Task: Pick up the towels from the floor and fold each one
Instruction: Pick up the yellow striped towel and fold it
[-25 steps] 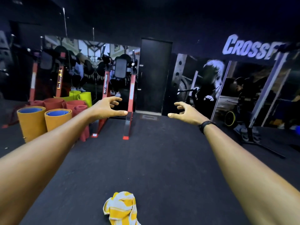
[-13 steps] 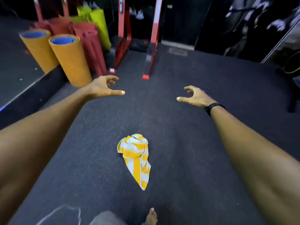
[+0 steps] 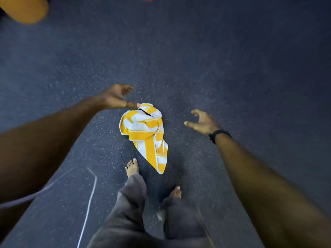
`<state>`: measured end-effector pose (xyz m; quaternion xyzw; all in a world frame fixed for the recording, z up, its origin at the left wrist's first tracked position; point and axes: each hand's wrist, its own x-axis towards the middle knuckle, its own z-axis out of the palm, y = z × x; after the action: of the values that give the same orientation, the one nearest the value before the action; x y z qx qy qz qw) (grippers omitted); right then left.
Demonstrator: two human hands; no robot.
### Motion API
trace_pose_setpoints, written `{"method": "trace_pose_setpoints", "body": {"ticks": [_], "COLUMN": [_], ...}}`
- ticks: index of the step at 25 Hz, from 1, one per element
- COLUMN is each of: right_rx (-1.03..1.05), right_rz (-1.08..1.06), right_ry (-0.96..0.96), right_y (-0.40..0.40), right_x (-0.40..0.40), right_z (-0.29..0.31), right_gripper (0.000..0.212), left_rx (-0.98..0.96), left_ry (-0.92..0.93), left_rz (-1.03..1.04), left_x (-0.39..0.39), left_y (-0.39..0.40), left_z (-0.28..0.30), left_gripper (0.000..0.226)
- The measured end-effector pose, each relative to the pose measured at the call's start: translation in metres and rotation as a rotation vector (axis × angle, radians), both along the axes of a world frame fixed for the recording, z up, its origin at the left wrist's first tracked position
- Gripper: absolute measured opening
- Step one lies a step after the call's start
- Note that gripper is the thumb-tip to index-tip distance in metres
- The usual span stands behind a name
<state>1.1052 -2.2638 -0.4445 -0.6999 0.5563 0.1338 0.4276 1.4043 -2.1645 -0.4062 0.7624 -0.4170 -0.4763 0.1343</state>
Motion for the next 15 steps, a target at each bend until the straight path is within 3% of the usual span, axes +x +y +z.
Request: {"method": "trace_pose_setpoints", "body": {"ticks": [4,7,13,15], "right_rx": [0.079,0.088,0.112,0.141], "right_rz": [-0.013,0.011,0.118,0.135], "right_ry": [0.061,0.103,0.216,0.238], "right_y": [-0.004,0.007,0.072,0.099], "right_x": [0.013,0.019,0.014,0.010], "right_z": [-0.148,-0.258,-0.472,-0.523], "right_gripper": [0.066,0.059,0.051,0.057], "left_rx": [0.087,0.119,0.121,0.144], "left_ry": [0.067,0.087,0.092,0.101], "left_rz": [-0.097,-0.112,0.024,0.060], "left_x": [0.004,0.000,-0.016,-0.020], "left_y": [-0.026,-0.029,0.008,0.020], "left_z": [-0.134,-0.229,-0.429,-0.476], "left_gripper": [0.071,0.077,0.092,0.074]}}
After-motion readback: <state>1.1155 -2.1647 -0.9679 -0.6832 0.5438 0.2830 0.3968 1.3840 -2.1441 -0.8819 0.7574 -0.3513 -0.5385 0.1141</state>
